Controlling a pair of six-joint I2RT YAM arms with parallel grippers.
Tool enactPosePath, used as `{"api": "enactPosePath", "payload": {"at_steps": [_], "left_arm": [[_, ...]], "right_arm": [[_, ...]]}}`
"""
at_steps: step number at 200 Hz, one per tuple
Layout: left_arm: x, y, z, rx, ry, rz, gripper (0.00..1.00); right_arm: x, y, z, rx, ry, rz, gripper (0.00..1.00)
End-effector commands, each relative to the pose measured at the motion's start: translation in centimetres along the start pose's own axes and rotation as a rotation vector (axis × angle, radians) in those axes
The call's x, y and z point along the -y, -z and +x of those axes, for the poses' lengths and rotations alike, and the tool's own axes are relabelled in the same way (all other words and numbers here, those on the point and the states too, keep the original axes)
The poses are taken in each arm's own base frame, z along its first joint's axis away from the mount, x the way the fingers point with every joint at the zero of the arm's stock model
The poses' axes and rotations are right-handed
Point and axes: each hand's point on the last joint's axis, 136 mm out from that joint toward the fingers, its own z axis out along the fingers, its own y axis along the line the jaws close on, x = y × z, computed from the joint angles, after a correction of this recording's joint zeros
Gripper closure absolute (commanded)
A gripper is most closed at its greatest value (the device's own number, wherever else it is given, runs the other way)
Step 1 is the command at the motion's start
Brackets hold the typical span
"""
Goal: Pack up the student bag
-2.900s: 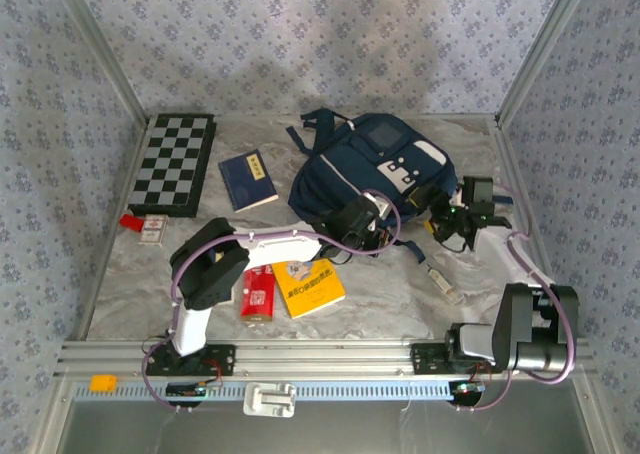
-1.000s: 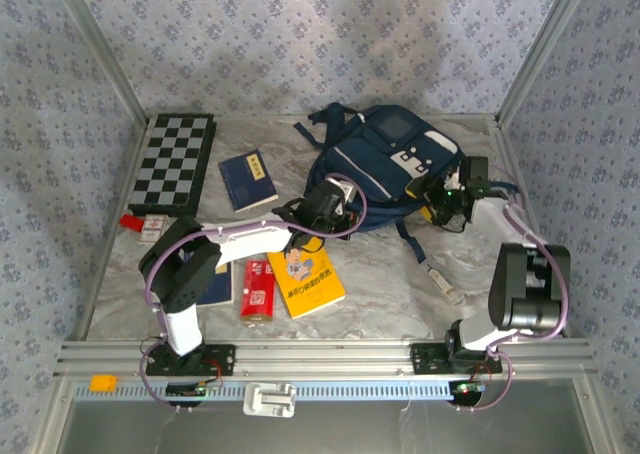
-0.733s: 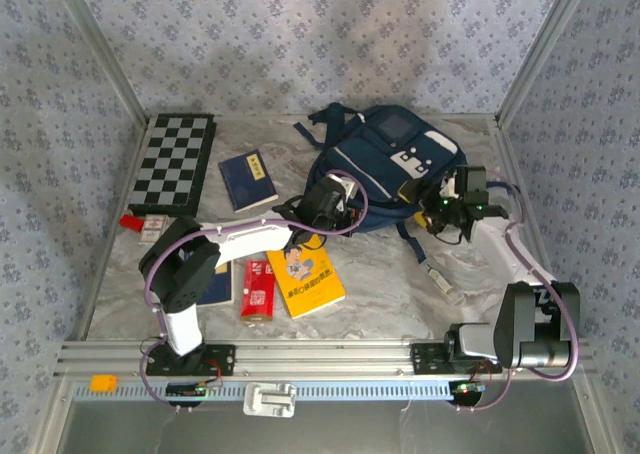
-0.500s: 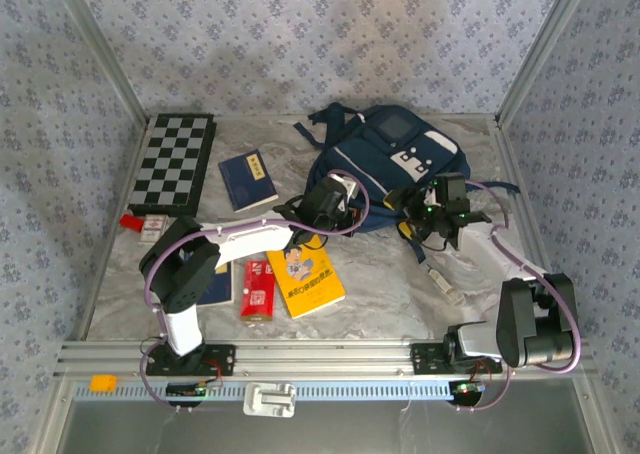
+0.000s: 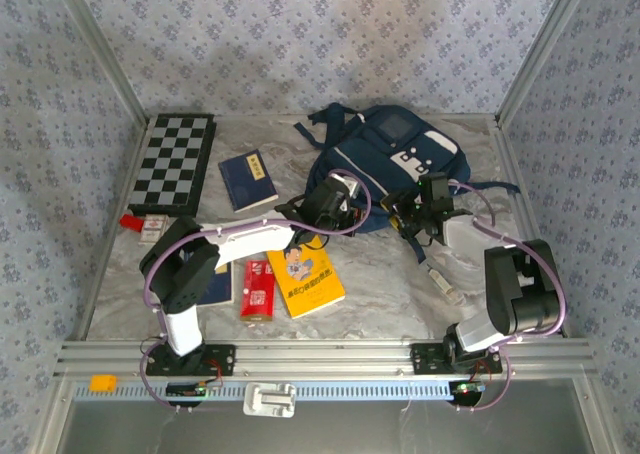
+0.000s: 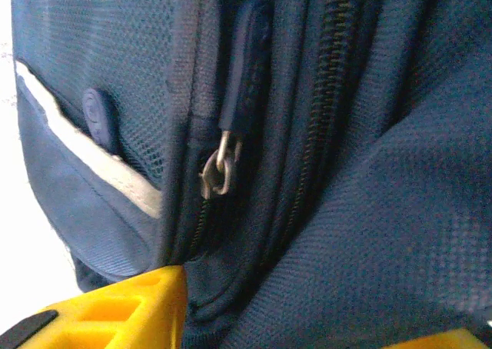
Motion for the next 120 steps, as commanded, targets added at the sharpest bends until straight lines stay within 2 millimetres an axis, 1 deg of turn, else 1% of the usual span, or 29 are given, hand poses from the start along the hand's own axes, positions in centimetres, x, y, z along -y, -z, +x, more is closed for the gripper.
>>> {"api": "enactPosePath", "payload": {"at_steps": [1,11,23,52,70,102,120], "left_arm": [[-0.5,0.1,-0.7,0.009,0.03,-0.049,1.0],[-1.0,0.3,-0.6,0.006,0.046,-0.06,1.0],[-1.4,0.5,-0.4,-0.001,0.053,-0.06,1.0],[-2.8,1.2,0.2,-0.014,0.067,-0.079,1.0],[-3.5,1.6,0.9,-0.033,0.065,-0.086,1.0],[-5.2,2.6,1.7,-0.053,0.065,-0.124,1.0],[-5.2,2.9,2.1,-0.059,0.056,-0.11,1.0]], "right_arm": [[-1.4,0.2,-0.8,0.014,0.063,-0.016,0.67],[-1.2,0.3,-0.8,-0.005,0.088,-0.002,0.76],[-0.8,0.6,-0.8,-0.027,0.105,0.01,0.84],[-0.8,1.6,-0.9,-0.074,0.167,0.014,0.99],[-0.9,2.2,-1.0,-0.099,0.212,0.016,1.0],[-1.0,3.6,-1.9,-0.128,0.247,-0.004,1.0],[-1.5,4.2,-2.4,-0.117,0.274,-0.008,1.0]]}}
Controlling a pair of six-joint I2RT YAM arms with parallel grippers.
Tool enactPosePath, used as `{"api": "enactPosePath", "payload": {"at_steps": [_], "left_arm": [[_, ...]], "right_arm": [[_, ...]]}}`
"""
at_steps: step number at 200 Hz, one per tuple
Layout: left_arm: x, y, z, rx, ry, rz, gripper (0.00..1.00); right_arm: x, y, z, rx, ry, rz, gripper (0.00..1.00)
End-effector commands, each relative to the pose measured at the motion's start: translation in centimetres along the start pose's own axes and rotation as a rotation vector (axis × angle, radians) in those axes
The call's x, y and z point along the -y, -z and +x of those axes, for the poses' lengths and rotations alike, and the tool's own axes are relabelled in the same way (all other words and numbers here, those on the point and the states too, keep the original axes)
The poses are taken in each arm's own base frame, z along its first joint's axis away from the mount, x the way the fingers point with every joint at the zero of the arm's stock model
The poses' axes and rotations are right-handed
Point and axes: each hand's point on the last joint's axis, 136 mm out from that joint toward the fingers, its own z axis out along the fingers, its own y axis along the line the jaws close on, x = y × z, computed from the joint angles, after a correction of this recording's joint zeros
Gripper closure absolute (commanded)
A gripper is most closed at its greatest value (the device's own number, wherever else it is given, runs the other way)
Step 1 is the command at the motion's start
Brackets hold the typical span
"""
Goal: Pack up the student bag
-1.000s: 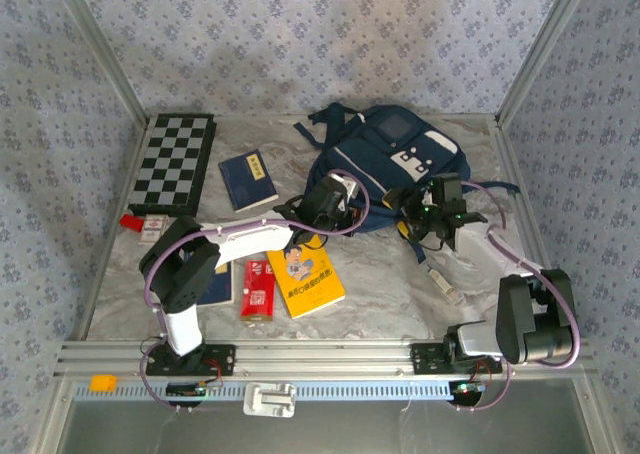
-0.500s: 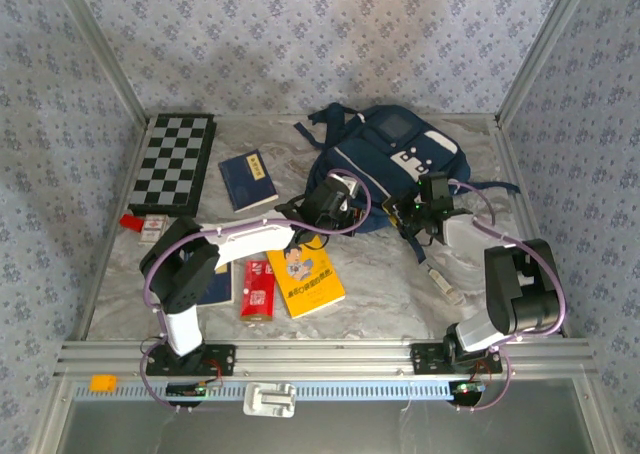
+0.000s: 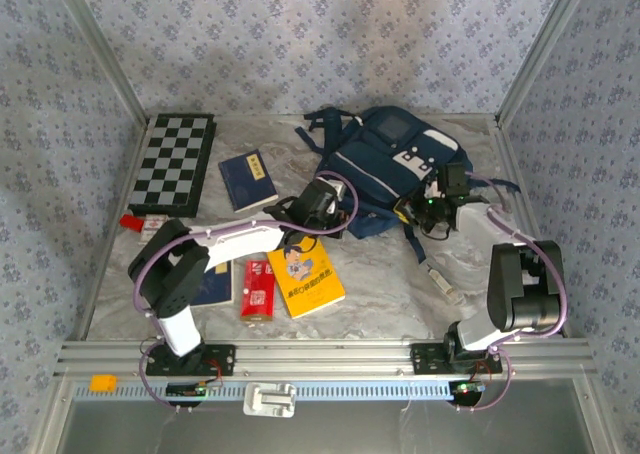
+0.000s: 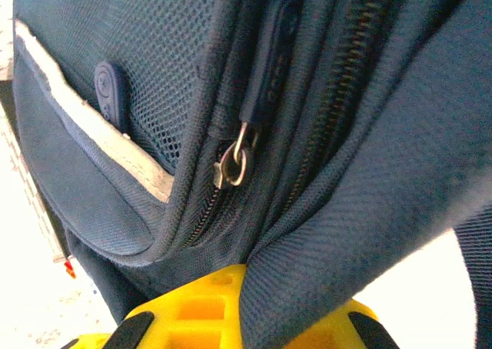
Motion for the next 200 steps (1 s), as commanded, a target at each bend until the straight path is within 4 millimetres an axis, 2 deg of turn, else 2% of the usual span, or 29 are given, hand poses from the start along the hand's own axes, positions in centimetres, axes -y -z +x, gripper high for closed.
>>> {"api": "enactPosePath", "payload": {"at_steps": [1,20,40,60,86,108,128,169,200], "left_arm": [[-1.3,1.3,0.2,-0.009,-0.008,-0.028,1.0],[-0.1,1.3,0.2,-0.016,-0.038,0.036,1.0],[3.2,1.6,0.1,-0.033,-0.099,0.172,1.0],[6.2,1.3,0.1,-0.021,-0.215,0.223,0.89],[8.2,0.3,-0.8,-0.022,-0.279,0.244,0.79],[8.2,-0.7,-1.3,-0.011,-0.326,0.241,0.68],[8.2,-1.5,-1.0,-0.039,-0.391,0.241,0.63],[7.6,-2.7,-0.9,-0.046,-0.426,0.202,0.59],[6.5,-3.4,-2.2,-0.005,-0.406,0.144,0.56]], "right_arm": [[-1.9,1.7,-1.1,0.008,0.114,-0.045,1.0],[-2.9,1.8,-0.8,-0.018,0.143,-0.064,1.0],[-3.2,2.0,-0.6,-0.023,0.144,-0.072,1.0],[-3.6,2.4,-0.5,-0.023,0.156,-0.077,1.0],[-4.0,2.6,-0.5,-0.031,0.146,-0.097,1.0],[-4.3,2.9,-0.6,-0.034,0.145,-0.106,1.0],[-4.6,3.1,-0.7,-0.032,0.148,-0.113,1.0],[-4.9,3.2,-0.9,-0.027,0.151,-0.12,1.0],[-5.1,3.1,-0.9,-0.029,0.151,-0.124,1.0]]}}
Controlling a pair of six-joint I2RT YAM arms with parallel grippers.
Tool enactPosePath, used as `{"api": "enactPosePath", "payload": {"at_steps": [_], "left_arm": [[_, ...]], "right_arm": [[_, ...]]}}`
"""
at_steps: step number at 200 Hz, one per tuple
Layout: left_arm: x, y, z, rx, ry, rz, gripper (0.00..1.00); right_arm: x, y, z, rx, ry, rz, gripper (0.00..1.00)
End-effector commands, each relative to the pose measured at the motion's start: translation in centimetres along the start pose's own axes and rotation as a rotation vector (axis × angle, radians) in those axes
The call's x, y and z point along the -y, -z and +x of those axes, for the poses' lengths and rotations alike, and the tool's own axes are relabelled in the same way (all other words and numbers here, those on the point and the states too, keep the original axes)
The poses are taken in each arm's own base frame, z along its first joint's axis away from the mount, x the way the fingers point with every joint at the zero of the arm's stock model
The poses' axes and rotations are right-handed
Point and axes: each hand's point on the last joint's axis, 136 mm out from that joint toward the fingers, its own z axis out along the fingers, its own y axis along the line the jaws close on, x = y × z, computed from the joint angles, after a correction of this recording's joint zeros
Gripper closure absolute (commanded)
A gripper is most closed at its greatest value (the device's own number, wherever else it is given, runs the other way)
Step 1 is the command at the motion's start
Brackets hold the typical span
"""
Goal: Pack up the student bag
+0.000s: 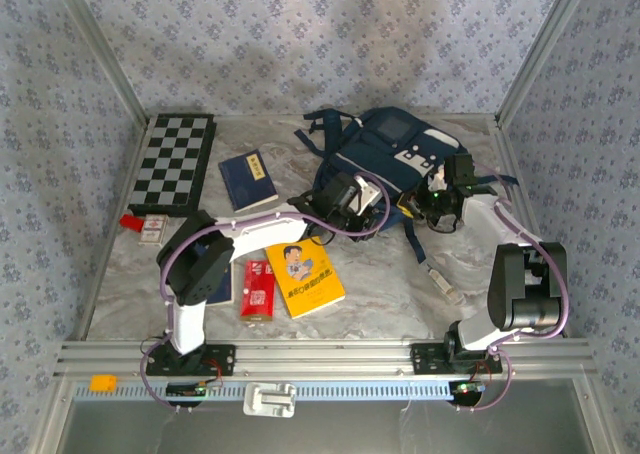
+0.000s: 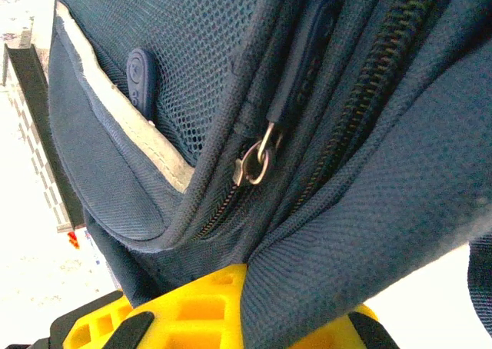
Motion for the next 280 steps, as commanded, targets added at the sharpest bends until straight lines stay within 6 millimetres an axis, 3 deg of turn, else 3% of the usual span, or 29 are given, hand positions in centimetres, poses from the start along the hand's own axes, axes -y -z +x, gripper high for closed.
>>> {"api": "enactPosePath", "payload": {"at_steps": [1,43,71,96,166,237,280], "left_arm": [[-0.9,-0.1,-1.6,0.041,-0.018,-0.041,0.56],[-0.4,-0.8,-3.2,0.092,-0.032,-0.006,0.49],[0.2,-1.2,-4.3,0.126,-0.047,0.019,0.53],[0.4,-1.3,-4.6,0.135,-0.059,0.027,0.64],[0.4,0.0,-3.5,0.116,-0.064,0.022,0.92],[-0.7,1.5,-1.9,0.062,0.001,-0.032,1.0],[-2.6,2.8,0.9,-0.02,0.082,-0.093,1.0]], "right_arm": [[-3.3,1.5,-0.9,0.023,0.083,-0.094,1.0],[-3.5,0.7,-0.4,0.003,0.091,-0.092,1.0],[-3.5,0.3,-0.1,-0.008,0.092,-0.089,1.0],[-3.3,0.1,-0.1,-0.016,0.088,-0.085,1.0],[-3.0,0.1,-0.4,-0.015,0.086,-0.079,1.0],[-3.0,1.1,-1.3,0.004,0.085,-0.078,1.0],[-2.8,2.0,-2.4,0.026,0.068,-0.085,1.0]]}}
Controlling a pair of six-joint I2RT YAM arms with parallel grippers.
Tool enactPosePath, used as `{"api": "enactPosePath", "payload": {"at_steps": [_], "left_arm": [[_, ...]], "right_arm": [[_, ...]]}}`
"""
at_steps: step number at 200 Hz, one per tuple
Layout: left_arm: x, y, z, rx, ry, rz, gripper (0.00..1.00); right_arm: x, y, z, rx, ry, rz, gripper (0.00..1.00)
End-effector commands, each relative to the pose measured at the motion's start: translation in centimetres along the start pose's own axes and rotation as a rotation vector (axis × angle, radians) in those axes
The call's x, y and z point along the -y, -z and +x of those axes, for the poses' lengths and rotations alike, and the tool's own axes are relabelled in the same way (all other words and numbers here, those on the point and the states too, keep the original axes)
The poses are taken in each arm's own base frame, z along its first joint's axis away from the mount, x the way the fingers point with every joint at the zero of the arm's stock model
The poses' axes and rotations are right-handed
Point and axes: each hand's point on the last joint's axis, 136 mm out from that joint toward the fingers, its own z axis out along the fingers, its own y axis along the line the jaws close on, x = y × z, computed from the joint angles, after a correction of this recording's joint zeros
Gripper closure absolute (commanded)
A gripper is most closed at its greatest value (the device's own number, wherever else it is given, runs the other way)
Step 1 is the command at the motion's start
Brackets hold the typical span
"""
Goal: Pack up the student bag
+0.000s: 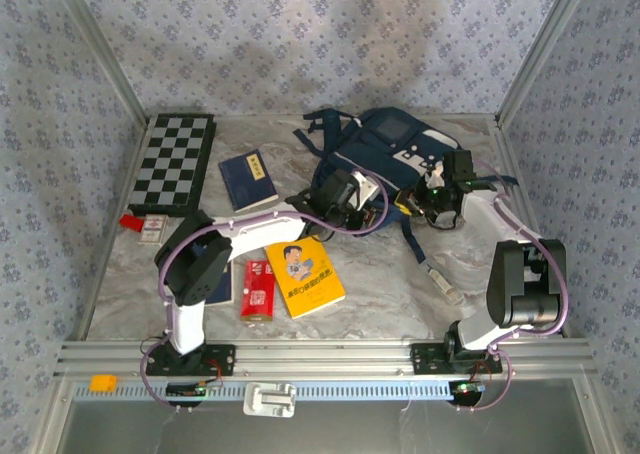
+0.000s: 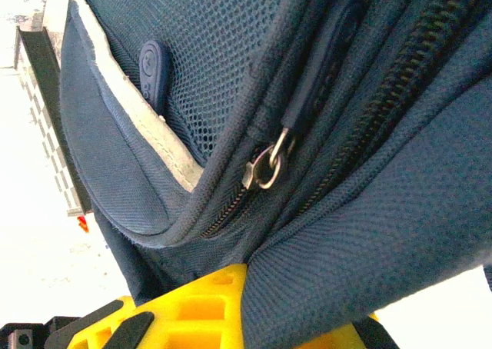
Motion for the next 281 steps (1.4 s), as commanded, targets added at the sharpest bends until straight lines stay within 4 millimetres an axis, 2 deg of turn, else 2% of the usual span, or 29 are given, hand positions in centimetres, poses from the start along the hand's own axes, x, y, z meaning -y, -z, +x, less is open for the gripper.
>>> {"api": "enactPosePath", "payload": {"at_steps": [1,37,79,108,127,130,143,172,212,250,254,281], "left_arm": [[-1.9,2.2,2.2,-0.081,0.067,-0.07,1.0],[-3.8,3.5,5.1,-0.145,0.143,-0.104,1.0],[-3.4,3.1,6.0,-0.19,0.158,-0.071,1.0],[-2.4,2.6,5.4,-0.184,0.184,-0.019,1.0],[-1.6,2.3,5.1,-0.172,0.184,-0.006,1.0],[-1.4,2.1,5.1,-0.17,0.18,-0.002,1.0],[-1.3,1.3,5.1,-0.171,0.183,-0.001,1.0],[-2.1,-0.6,4.7,-0.175,0.185,-0.033,1.0],[-3.1,-2.2,3.8,-0.152,0.194,-0.079,1.0],[-3.5,-3.3,3.7,-0.173,0.231,-0.1,0.92],[-3.4,-3.4,3.7,-0.175,0.234,-0.1,0.91],[-3.3,-3.8,3.7,-0.18,0.251,-0.089,0.85]], "right_arm": [[-1.9,1.8,-2.4,0.063,0.058,-0.058,1.0],[-2.2,2.4,-3.2,0.077,0.048,-0.061,1.0],[-2.6,1.5,-4.6,0.084,0.021,-0.056,1.0],[-3.5,0.8,-4.4,0.072,0.053,-0.052,1.0],[-2.8,-0.1,-4.2,0.049,0.047,-0.031,1.0],[-3.7,0.3,-4.8,0.064,0.062,-0.044,1.0],[-3.7,0.2,-5.0,0.063,0.06,-0.045,1.0],[-4.1,-0.1,-4.7,0.061,0.073,-0.051,1.0],[-4.2,-0.4,-4.3,0.056,0.08,-0.053,1.0],[-4.3,-0.5,-4.4,0.056,0.08,-0.057,1.0],[-3.2,-1.0,-3.7,0.037,0.063,-0.042,1.0],[-3.2,-1.1,-3.6,0.033,0.06,-0.044,1.0]]}}
